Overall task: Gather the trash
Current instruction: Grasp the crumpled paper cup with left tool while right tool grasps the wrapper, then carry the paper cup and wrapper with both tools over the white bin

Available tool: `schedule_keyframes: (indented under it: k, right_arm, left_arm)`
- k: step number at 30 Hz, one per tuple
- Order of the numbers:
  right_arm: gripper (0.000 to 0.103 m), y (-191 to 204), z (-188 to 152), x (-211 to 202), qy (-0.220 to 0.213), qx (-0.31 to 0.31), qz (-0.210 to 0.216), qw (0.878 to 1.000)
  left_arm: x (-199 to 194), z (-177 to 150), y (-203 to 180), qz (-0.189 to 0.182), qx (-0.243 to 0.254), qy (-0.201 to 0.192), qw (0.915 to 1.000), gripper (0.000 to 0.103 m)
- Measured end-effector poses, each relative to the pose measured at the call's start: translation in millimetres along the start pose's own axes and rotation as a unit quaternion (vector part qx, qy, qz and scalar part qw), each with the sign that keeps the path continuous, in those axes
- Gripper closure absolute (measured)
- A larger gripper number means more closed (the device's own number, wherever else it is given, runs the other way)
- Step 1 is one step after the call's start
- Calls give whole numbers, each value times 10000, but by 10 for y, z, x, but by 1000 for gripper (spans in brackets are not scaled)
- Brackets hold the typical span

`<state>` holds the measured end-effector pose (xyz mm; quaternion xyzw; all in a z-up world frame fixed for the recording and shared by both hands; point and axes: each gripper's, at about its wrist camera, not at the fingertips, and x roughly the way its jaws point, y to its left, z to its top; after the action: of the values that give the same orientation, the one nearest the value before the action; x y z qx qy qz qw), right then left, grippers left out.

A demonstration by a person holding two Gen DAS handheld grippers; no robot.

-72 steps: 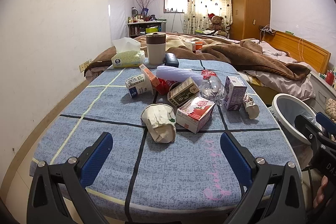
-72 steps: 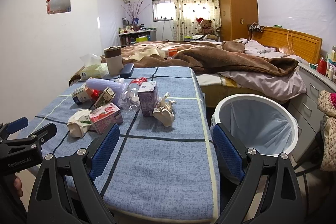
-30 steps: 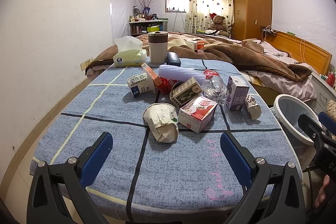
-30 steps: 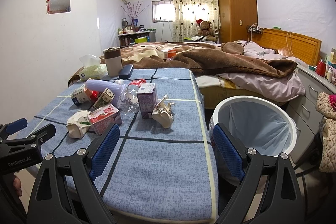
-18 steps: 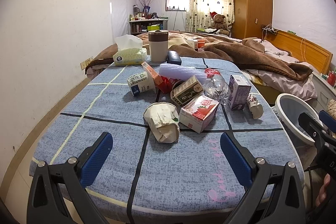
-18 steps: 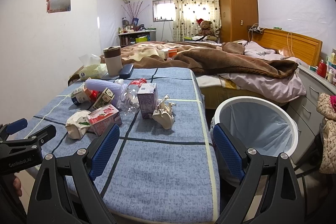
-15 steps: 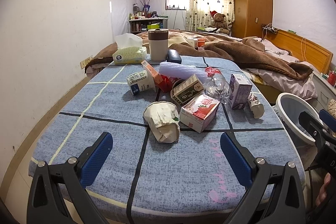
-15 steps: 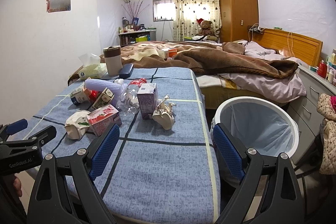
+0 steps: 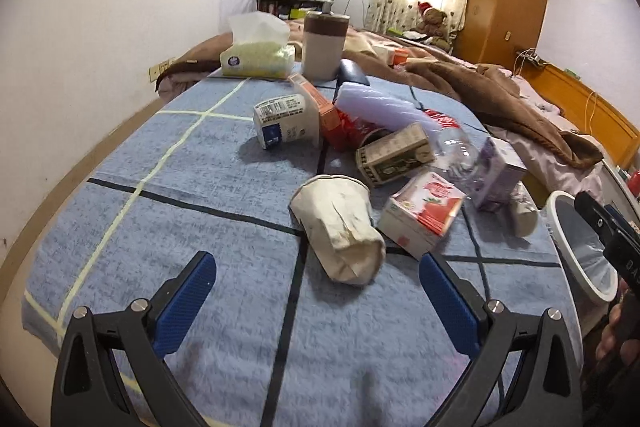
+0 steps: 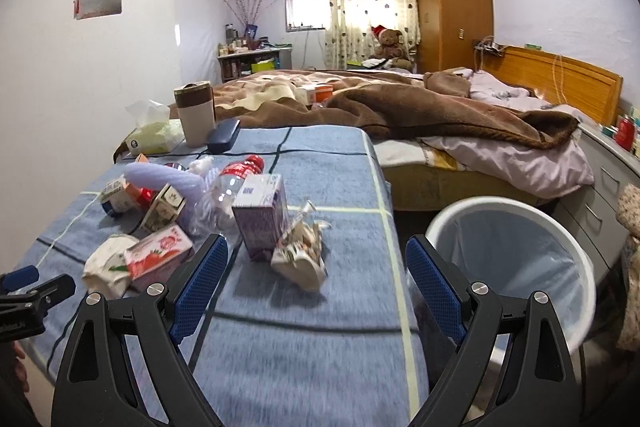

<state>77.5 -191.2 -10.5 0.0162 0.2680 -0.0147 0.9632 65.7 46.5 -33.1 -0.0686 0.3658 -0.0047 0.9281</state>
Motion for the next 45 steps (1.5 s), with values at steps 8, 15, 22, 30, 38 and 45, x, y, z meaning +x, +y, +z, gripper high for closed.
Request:
schedule_keyframes:
  k: [8,15,22,30,38,45]
  right_arm:
    - [20,90,-40,297,401,-129,183,9989]
    - [31,38,-31,542,848,-39,186,9962]
    - [43,103,-42,596,1113,-121,232,9934]
    - [58,66,-31,664,1258,-4,276,9917]
    - [61,17,-24,586,1093,182,300,9934]
    - [61,-3,7,463,881,259,383,9950]
  left_arm:
    - [388,96,-8,-173,-173,433,9988,5]
    - [593,125,-29,-12,-119,663,9977,5]
    - [670,148,-9,-56,-205,769,9968,9]
    - [703,209,2,-220,-207,791,9964,33]
    - [648,229,-21,-327,-158,700,9969,56]
    - [475,247,24,-330,-152,392,9986,64]
